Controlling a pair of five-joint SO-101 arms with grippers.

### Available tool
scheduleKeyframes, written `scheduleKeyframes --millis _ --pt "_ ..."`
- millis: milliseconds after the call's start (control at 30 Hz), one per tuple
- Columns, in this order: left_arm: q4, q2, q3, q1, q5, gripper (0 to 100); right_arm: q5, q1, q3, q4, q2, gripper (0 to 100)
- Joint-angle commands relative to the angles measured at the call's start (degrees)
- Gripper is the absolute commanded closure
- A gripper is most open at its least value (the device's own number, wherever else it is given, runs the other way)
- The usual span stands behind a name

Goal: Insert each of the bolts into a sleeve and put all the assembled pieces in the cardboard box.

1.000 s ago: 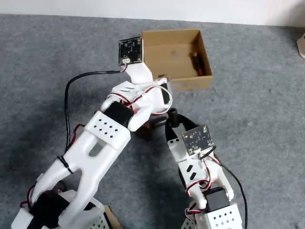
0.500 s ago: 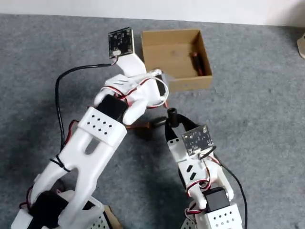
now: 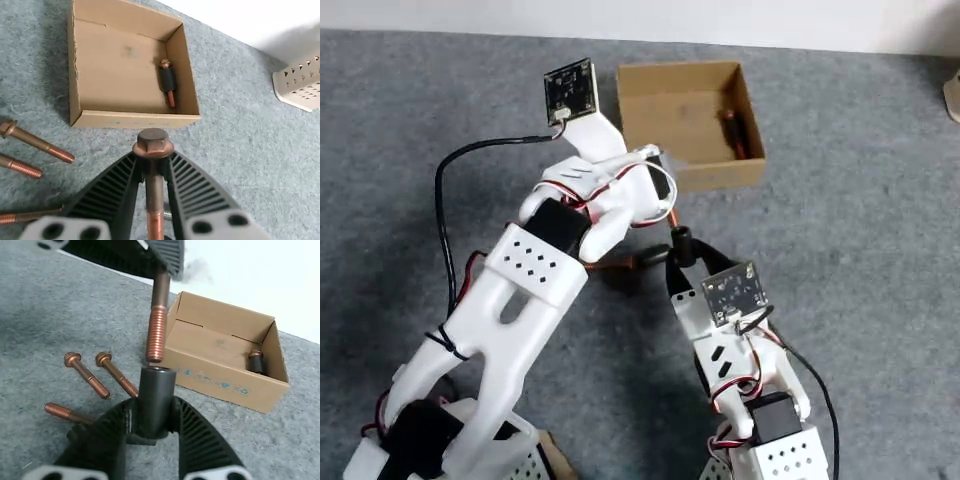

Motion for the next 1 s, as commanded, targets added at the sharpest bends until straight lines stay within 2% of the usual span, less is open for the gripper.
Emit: scheduleKeyframes --millis 0,100,233,500,733,967 --pt "0.3 -2.6 -3.4 2.5 0.4 100 -0.2 -0.3 8.0 -0.1 -1.2 99.5" --pt "0.4 -2.9 -2.3 4.0 0.1 100 -0.2 -0.3 8.0 -0.1 -1.2 99.5" --pt "0.1 -2.9 0.1 8.1 -8.5 100 -0.2 -0.3 8.0 -0.1 -1.2 99.5" --pt "0.1 -2.9 4.3 8.8 -16.4 100 -0.2 0.0 8.0 -0.2 -1.2 99.5" --pt "0.0 -8.6 8.4 4.4 -5.1 100 -0.2 0.3 7.9 -0.3 -1.2 99.5" --pt "-1.0 -24.5 18.6 6.3 -3.9 100 -0.3 1.9 7.9 -1.7 -1.2 99.5"
